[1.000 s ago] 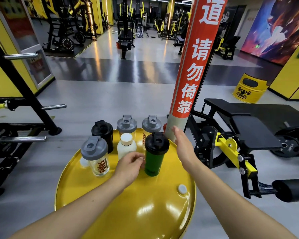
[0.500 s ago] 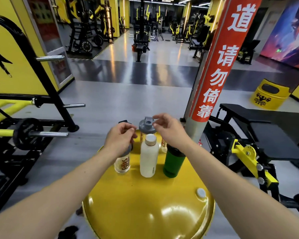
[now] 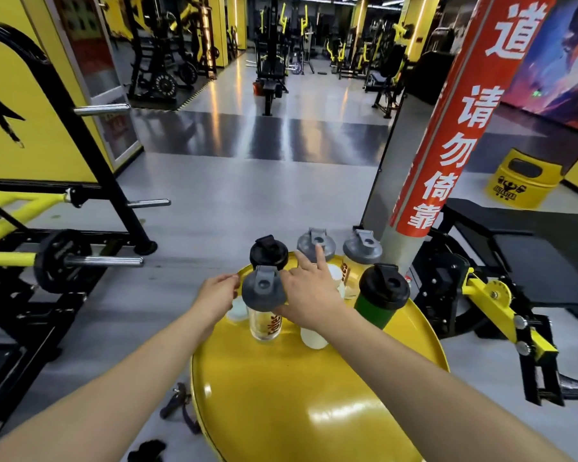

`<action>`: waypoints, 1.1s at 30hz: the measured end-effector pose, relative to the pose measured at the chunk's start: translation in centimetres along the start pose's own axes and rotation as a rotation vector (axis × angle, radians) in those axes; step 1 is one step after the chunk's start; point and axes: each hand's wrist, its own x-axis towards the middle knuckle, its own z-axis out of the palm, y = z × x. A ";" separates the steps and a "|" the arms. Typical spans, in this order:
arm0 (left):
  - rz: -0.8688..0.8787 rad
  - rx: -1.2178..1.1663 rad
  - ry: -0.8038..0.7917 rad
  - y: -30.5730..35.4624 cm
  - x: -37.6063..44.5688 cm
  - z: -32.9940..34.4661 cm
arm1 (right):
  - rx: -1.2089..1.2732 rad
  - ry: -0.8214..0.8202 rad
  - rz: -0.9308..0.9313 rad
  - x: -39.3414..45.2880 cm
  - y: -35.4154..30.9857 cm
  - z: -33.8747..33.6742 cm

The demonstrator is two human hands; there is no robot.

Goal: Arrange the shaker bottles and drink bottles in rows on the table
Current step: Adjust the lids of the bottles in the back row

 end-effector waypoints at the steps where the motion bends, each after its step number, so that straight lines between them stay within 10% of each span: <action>1: -0.017 -0.012 -0.032 -0.3 0.2 0.1 | -0.014 -0.013 0.014 0.3 -0.5 0.2; 33: 0.082 0.108 -0.089 3.1 5.3 0.6 | 0.171 -0.103 0.005 6.2 3.7 -2.7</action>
